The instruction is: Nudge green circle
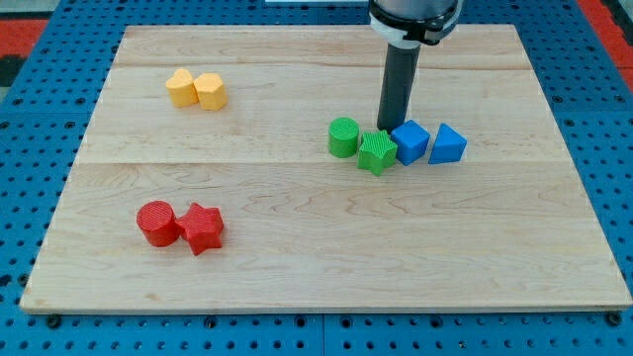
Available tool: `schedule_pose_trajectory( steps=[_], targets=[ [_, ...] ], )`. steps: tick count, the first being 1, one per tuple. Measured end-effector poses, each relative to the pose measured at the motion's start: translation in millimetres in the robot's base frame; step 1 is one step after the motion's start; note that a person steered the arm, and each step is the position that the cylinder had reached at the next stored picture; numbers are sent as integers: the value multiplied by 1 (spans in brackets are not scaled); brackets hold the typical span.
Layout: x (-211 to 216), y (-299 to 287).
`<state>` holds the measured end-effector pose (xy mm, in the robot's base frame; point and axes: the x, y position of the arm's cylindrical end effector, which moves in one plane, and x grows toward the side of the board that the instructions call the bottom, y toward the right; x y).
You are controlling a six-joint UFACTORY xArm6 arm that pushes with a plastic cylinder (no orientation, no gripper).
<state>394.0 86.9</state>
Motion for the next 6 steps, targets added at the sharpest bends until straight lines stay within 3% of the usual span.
schedule_pose_trajectory(
  steps=[2,3,4,5,6],
  targets=[
    [52,-50],
    [49,-37],
    [-14,-37],
    [-26,-88],
    [-1,-89]
  ],
)
